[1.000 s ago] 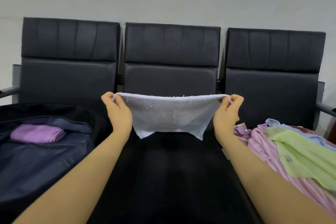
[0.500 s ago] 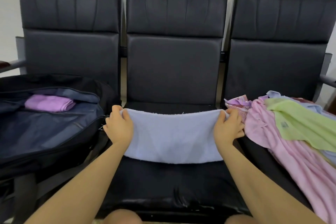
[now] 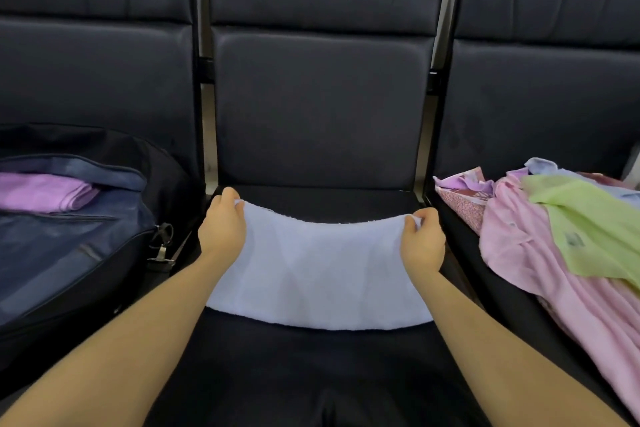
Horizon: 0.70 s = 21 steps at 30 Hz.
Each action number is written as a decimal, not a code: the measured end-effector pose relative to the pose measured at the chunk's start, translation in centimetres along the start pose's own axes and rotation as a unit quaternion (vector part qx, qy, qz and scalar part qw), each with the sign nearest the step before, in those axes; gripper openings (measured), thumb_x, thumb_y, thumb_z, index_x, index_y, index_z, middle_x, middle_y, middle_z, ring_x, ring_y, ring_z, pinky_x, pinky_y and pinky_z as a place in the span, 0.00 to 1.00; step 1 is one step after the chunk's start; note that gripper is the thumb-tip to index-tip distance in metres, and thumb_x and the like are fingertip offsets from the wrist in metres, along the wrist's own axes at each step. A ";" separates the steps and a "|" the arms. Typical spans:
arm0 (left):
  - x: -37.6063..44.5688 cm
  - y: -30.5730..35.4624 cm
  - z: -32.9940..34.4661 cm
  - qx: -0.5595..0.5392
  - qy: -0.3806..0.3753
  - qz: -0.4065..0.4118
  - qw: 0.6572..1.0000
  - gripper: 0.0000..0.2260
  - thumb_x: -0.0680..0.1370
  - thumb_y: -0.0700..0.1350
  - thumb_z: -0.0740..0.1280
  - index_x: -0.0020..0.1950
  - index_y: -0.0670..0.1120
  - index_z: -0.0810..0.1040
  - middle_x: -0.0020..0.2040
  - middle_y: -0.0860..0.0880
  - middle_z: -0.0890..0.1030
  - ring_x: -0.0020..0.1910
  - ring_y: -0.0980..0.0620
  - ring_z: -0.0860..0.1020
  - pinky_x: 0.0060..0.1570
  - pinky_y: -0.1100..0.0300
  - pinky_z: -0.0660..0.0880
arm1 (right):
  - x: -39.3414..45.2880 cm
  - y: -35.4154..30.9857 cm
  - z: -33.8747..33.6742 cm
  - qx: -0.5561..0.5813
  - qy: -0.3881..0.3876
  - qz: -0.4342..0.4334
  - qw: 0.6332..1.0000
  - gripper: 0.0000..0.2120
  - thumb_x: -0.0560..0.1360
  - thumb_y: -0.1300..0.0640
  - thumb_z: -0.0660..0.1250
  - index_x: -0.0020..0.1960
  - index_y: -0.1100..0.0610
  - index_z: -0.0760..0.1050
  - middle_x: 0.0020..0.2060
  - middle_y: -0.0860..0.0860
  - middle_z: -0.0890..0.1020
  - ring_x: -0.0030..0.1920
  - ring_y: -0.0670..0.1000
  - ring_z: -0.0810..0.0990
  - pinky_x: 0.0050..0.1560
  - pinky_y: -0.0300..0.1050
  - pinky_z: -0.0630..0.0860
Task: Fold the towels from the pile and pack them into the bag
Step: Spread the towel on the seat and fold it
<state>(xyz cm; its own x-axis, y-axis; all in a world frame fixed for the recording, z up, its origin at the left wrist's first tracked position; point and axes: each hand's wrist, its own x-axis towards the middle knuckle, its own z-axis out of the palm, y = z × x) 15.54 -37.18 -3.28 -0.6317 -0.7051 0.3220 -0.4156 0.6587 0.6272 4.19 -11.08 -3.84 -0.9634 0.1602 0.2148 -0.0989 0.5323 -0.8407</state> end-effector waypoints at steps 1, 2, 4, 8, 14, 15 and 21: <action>0.6 0.0 0.4 -0.002 0.006 -0.004 1.000 0.06 0.83 0.43 0.56 0.51 0.41 0.70 0.47 0.44 0.74 0.42 0.42 0.75 0.42 0.45 0.74 | 0.5 0.2 0.3 0.004 -0.001 -0.006 1.000 0.06 0.81 0.58 0.60 0.55 0.60 0.70 0.46 0.55 0.77 0.47 0.55 0.76 0.51 0.50 0.74; 1.2 -0.1 0.8 -0.002 0.010 -0.006 1.000 0.06 0.83 0.43 0.56 0.51 0.41 0.70 0.47 0.43 0.75 0.42 0.41 0.75 0.43 0.45 0.74 | 1.0 0.4 0.5 0.003 0.000 -0.011 1.000 0.06 0.81 0.58 0.60 0.55 0.60 0.70 0.45 0.55 0.77 0.47 0.55 0.77 0.51 0.50 0.74; 2.0 -0.3 1.7 0.004 0.010 -0.006 1.000 0.07 0.83 0.42 0.56 0.52 0.41 0.70 0.49 0.42 0.75 0.44 0.41 0.75 0.43 0.44 0.74 | 1.8 0.8 1.1 -0.011 0.001 -0.021 1.000 0.05 0.81 0.59 0.60 0.54 0.60 0.71 0.45 0.55 0.77 0.47 0.56 0.77 0.56 0.54 0.73; 1.5 -0.7 3.4 0.167 0.014 0.057 0.984 0.16 0.79 0.43 0.65 0.63 0.37 0.70 0.61 0.36 0.71 0.57 0.35 0.70 0.53 0.42 0.70 | 2.0 1.7 2.4 -0.147 0.013 -0.070 0.987 0.13 0.79 0.58 0.62 0.63 0.58 0.72 0.60 0.56 0.74 0.62 0.59 0.70 0.62 0.54 0.63; -4.5 -0.2 6.2 0.269 -0.236 0.161 0.920 0.27 0.81 0.60 0.47 0.79 0.52 0.47 0.79 0.49 0.40 0.77 0.42 0.40 0.72 0.42 0.43 | -1.9 3.2 3.6 -0.283 -0.196 -0.277 0.897 0.25 0.82 0.48 0.52 0.77 0.53 0.56 0.77 0.53 0.55 0.76 0.56 0.55 0.73 0.49 0.54; -5.2 -0.7 6.4 0.284 -0.268 0.147 0.909 0.29 0.81 0.62 0.44 0.78 0.54 0.40 0.77 0.51 0.34 0.76 0.43 0.36 0.72 0.40 0.39 | -2.4 3.7 3.8 -0.325 -0.243 -0.286 0.868 0.29 0.80 0.41 0.42 0.78 0.51 0.49 0.78 0.51 0.48 0.77 0.55 0.48 0.75 0.48 0.48; -8.0 -1.1 5.3 0.314 -0.327 0.098 0.886 0.29 0.79 0.65 0.40 0.76 0.57 0.32 0.75 0.52 0.29 0.74 0.44 0.31 0.68 0.34 0.33 | -4.5 5.3 2.7 -0.436 -0.314 -0.275 0.797 0.28 0.80 0.39 0.35 0.77 0.47 0.33 0.77 0.47 0.36 0.77 0.50 0.36 0.74 0.50 0.35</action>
<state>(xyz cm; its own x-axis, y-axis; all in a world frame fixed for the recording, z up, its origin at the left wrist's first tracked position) 17.57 -30.91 -10.34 -0.8905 -0.3939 -0.2278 -0.4086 0.9125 0.0193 7.29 -11.22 -10.61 -0.7962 -0.5983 -0.0899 -0.6020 0.7983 0.0188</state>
